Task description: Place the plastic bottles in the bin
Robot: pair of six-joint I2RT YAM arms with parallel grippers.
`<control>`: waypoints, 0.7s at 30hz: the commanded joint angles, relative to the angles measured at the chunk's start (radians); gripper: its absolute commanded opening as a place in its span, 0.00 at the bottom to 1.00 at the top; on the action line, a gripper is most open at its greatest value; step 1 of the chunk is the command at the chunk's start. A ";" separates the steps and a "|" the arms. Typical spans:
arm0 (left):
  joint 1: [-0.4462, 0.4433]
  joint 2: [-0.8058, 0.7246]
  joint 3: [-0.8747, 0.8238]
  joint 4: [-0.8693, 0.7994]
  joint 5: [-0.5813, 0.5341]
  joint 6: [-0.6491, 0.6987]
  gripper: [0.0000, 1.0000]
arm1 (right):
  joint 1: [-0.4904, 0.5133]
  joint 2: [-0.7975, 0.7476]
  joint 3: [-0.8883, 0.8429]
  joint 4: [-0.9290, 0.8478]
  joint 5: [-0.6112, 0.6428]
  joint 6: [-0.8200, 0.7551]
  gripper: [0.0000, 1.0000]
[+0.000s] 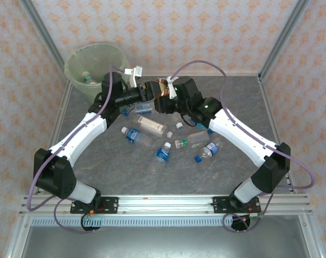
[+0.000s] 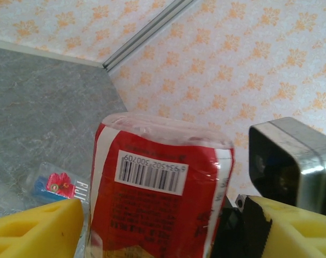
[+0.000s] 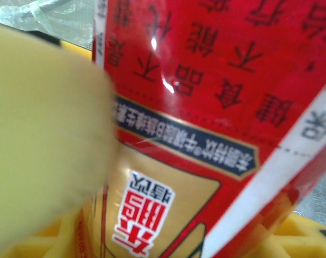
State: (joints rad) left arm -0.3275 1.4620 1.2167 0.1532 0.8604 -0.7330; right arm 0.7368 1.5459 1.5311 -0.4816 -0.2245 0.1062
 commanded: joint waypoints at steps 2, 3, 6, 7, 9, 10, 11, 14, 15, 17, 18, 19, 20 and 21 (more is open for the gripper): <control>-0.007 0.022 -0.008 0.075 0.042 -0.001 0.77 | 0.019 0.013 0.039 -0.011 -0.008 -0.018 0.54; -0.007 0.023 -0.009 0.084 0.048 -0.006 0.77 | 0.021 0.013 0.041 -0.012 -0.008 -0.017 0.54; -0.008 0.026 -0.014 0.111 0.061 -0.021 0.76 | 0.024 0.011 0.047 -0.015 -0.011 -0.016 0.54; -0.008 0.026 -0.018 0.123 0.067 -0.029 0.76 | 0.024 0.010 0.047 -0.015 -0.010 -0.015 0.54; -0.011 0.027 -0.023 0.146 0.074 -0.040 0.75 | 0.026 0.007 0.047 -0.014 -0.013 -0.013 0.54; -0.012 0.027 -0.025 0.153 0.078 -0.045 0.72 | 0.026 0.006 0.047 -0.014 -0.013 -0.014 0.54; -0.014 0.029 -0.027 0.159 0.078 -0.050 0.71 | 0.027 0.005 0.047 -0.014 -0.013 -0.012 0.54; -0.015 0.028 -0.035 0.175 0.080 -0.061 0.64 | 0.029 -0.001 0.042 -0.012 -0.013 -0.012 0.54; -0.016 0.028 -0.037 0.181 0.078 -0.066 0.62 | 0.029 -0.002 0.041 -0.012 -0.012 -0.011 0.54; -0.016 0.020 -0.043 0.193 0.074 -0.072 0.57 | 0.029 -0.008 0.032 -0.009 -0.009 -0.009 0.54; -0.016 0.017 -0.045 0.194 0.068 -0.074 0.57 | 0.029 -0.010 0.026 -0.007 -0.008 -0.007 0.55; -0.016 0.012 -0.045 0.193 0.065 -0.074 0.57 | 0.029 -0.016 0.019 -0.005 -0.006 -0.005 0.55; -0.016 0.008 -0.044 0.193 0.061 -0.073 0.57 | 0.029 -0.023 0.011 -0.002 -0.004 -0.002 0.56; -0.016 0.006 -0.043 0.192 0.057 -0.073 0.56 | 0.029 -0.027 0.003 0.001 0.001 0.003 0.59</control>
State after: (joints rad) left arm -0.3275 1.4818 1.1740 0.2710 0.8902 -0.7826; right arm 0.7567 1.5490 1.5394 -0.4957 -0.2337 0.1066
